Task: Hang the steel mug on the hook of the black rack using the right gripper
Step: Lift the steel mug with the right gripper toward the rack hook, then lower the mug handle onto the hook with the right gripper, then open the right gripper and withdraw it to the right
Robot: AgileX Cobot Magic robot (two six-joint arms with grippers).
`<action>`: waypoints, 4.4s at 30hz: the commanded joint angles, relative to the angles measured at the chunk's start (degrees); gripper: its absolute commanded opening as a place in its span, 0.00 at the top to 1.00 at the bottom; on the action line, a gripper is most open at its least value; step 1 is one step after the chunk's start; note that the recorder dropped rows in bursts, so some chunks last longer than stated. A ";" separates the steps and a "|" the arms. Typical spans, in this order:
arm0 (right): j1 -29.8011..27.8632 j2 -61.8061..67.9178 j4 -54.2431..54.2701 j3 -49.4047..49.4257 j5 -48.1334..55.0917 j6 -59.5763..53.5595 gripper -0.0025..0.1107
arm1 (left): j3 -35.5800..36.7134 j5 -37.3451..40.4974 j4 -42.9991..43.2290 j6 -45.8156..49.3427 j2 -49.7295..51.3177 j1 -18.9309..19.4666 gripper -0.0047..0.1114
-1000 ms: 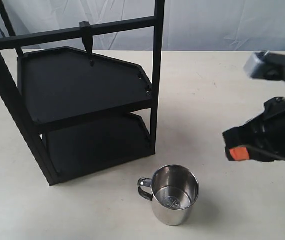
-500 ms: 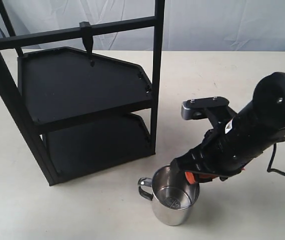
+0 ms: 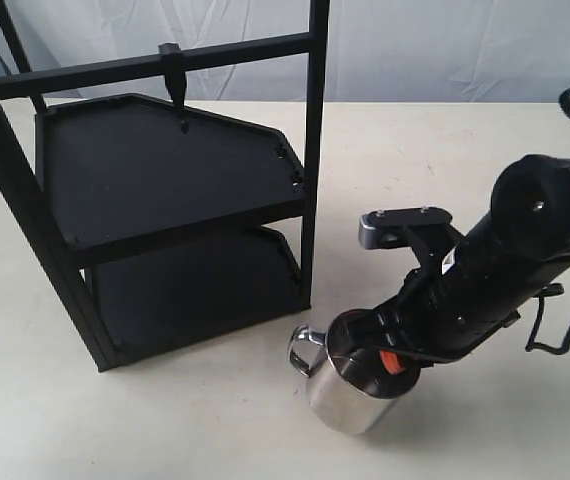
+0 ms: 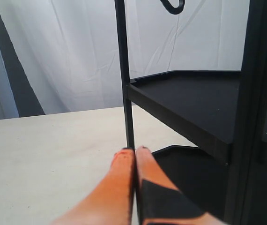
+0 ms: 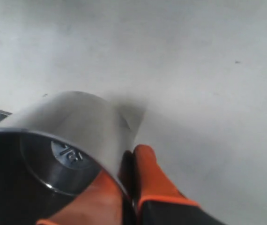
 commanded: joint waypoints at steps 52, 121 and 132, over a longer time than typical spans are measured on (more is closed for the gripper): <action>-7.79 9.75 71.11 -7.07 24.85 -37.71 0.99 | 0.02 -0.30 0.03 -0.14 -0.27 -0.27 0.95; -12.56 -44.38 17.44 -7.07 13.35 -16.09 0.98 | 0.02 -0.30 0.03 -0.14 -0.27 -0.27 0.95; -12.56 -55.83 12.83 2.73 -6.49 -27.45 0.99 | 0.02 -0.30 0.03 -0.14 -0.27 -0.27 0.95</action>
